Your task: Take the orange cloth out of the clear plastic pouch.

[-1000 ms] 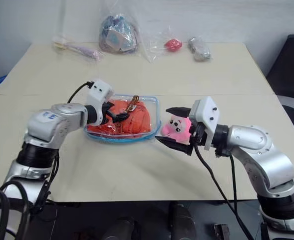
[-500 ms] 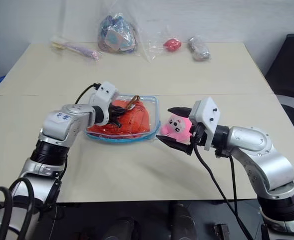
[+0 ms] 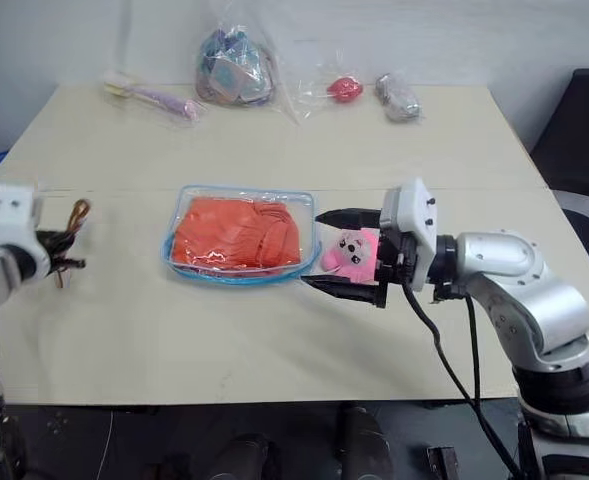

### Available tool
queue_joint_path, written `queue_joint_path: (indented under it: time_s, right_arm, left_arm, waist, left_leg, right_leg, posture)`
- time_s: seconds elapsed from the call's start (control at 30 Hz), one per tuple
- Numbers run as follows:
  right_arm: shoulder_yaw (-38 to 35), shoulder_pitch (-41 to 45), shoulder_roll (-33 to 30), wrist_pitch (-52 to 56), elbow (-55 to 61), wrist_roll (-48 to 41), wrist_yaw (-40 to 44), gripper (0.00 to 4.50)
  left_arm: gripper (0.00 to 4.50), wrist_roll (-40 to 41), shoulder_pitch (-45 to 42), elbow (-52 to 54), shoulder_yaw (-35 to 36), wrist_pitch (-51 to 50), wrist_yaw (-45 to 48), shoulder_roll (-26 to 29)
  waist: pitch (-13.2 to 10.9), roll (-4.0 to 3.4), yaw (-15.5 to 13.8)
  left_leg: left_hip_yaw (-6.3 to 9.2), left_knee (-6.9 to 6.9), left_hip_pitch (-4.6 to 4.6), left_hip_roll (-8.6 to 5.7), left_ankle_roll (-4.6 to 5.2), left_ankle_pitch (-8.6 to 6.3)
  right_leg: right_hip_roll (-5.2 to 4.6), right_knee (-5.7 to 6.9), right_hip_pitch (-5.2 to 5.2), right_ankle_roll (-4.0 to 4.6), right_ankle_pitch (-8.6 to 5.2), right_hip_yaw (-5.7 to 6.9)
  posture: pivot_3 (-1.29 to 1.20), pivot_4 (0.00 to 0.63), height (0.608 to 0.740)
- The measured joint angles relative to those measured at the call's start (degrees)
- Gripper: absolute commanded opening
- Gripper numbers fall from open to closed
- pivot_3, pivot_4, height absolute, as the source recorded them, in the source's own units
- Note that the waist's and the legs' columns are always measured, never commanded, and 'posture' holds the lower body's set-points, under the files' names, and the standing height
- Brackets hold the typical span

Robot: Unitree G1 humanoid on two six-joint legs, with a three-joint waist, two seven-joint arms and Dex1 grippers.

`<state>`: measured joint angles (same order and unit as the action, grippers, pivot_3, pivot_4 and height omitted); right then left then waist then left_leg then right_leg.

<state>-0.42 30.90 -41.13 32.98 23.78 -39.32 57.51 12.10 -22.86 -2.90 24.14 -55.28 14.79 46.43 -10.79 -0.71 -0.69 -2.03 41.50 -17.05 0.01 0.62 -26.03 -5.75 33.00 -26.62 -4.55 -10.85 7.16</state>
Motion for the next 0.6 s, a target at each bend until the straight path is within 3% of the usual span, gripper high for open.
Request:
queue_joint_path:
  time_s: [0.03,0.43,0.53,0.6]
  right_arm:
    - [0.33,0.31,0.11,-0.08,-0.51,0.09,0.42,4.5]
    - [2.97,1.05,0.81,-3.94,-6.5,7.79,0.98,4.5]
    - [2.98,0.51,-0.1,-5.17,-10.11,12.05,-0.34,4.5]
    - [3.07,-0.48,-1.69,-7.32,-13.12,15.85,-0.74,4.5]
  left_arm:
    - [0.02,-0.18,1.23,-0.61,0.96,1.16,-0.24,0.0]
    - [3.85,0.04,7.97,-0.41,8.66,4.71,-0.35,-0.12]
    - [3.85,2.71,8.57,1.93,12.45,2.67,2.31,1.27]
    - [3.85,8.7,8.66,7.67,15.05,1.55,8.7,2.37]
  waist:
    - [0.0,0.0,-0.12]
    - [0.02,0.05,0.16]
    - [0.01,0.06,0.37]
    - [0.01,0.09,0.26]
  left_leg:
    - [0.01,0.0,-0.01,0.01,-0.01,0.0]
    - [-0.05,-0.04,0.0,0.03,-0.03,-0.01]
    - [-0.02,-0.04,-0.02,0.05,-0.03,-0.01]
    - [0.0,-0.03,-0.04,0.03,-0.03,-0.02]
  right_leg:
    - [0.0,-0.01,0.0,0.0,0.0,0.03]
    - [0.0,-0.01,-0.01,0.0,0.0,0.05]
    - [0.0,-0.02,-0.01,0.01,-0.01,0.09]
    - [-0.1,-0.02,-0.01,0.01,-0.01,0.11]
  posture:
    - [0.0,0.15,0.74]
    - [0.0,0.15,0.74]
    - [0.0,0.15,0.74]
    - [0.0,0.15,0.74]
